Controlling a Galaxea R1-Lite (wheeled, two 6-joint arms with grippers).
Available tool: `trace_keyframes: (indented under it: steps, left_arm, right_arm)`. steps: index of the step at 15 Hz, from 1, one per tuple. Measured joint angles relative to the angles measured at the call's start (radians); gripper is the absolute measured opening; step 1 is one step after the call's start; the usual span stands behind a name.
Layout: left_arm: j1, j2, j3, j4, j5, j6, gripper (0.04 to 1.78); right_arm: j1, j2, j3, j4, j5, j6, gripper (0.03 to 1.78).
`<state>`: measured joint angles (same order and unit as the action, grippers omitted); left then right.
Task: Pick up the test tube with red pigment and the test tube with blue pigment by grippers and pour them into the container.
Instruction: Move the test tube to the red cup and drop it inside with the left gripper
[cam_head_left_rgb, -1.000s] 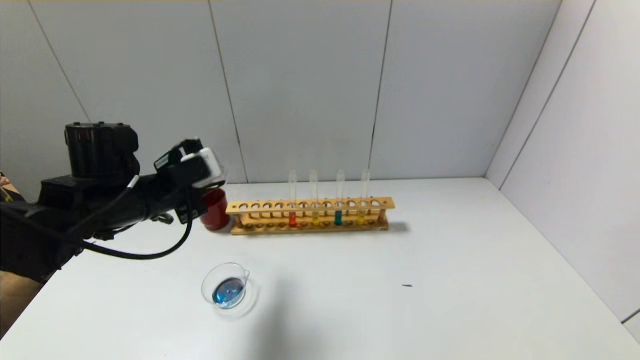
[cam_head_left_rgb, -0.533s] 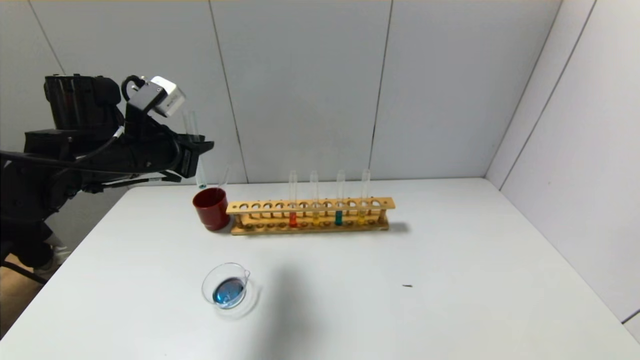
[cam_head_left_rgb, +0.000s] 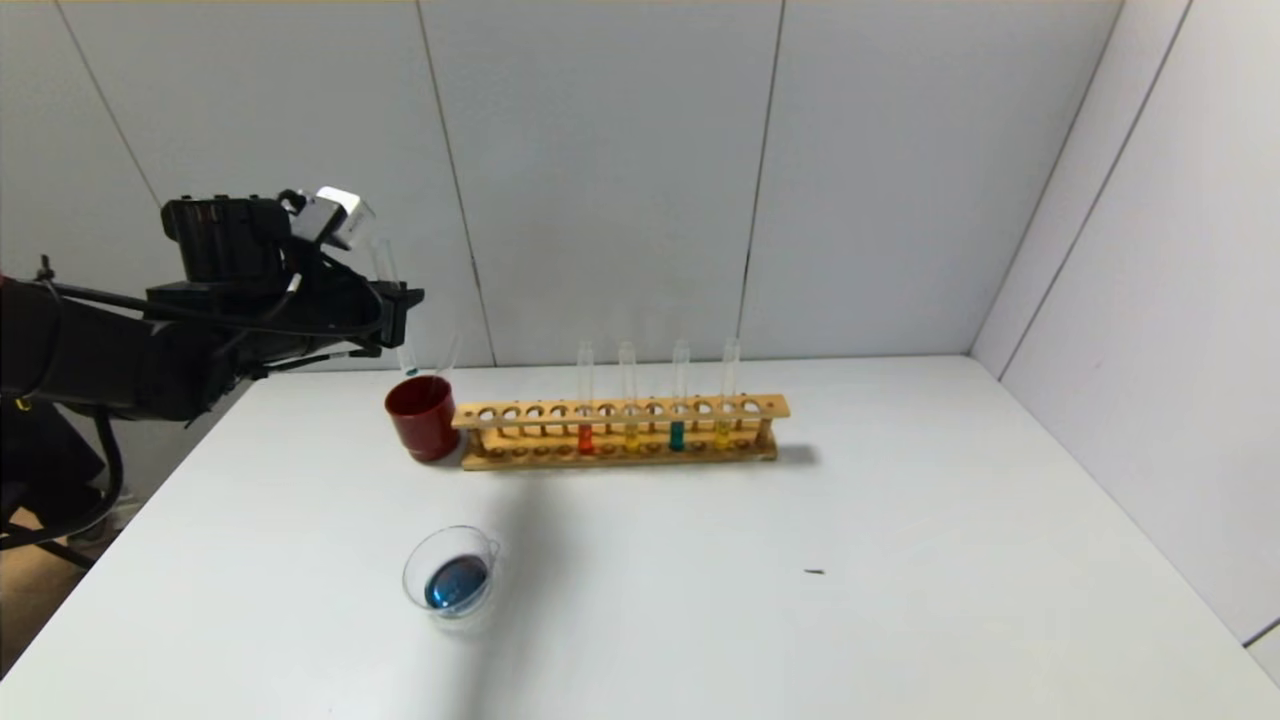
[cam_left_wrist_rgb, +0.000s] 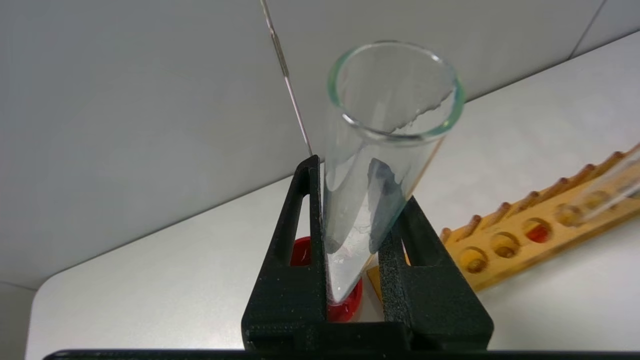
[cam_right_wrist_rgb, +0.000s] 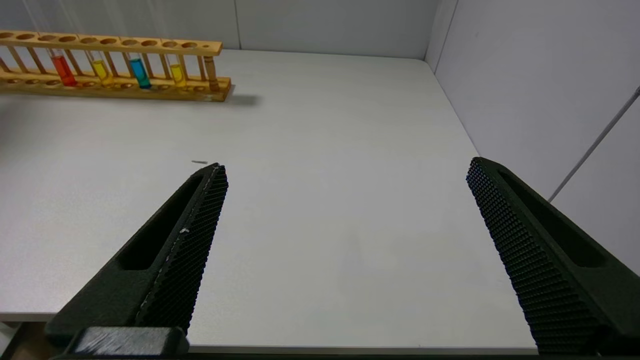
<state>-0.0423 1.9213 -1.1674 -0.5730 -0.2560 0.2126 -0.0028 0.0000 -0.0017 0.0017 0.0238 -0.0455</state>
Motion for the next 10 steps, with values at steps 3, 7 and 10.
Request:
trace_keyframes:
  steps: [3,7,10]
  left_arm:
    - [0.024,0.091,-0.028,-0.034,0.001,0.000,0.34]
    - [0.045,0.190,-0.068,-0.069,0.001,0.001,0.34]
    - [0.046,0.248,-0.096,-0.074,0.001,0.000,0.34]
  right_arm:
    - [0.000,0.000,0.000,0.000,0.000,0.000,1.75]
    - [0.000,0.000,0.000,0.000,0.000,0.000,1.75]
    - [0.000,0.000,0.000,0.000,0.000,0.000,1.75]
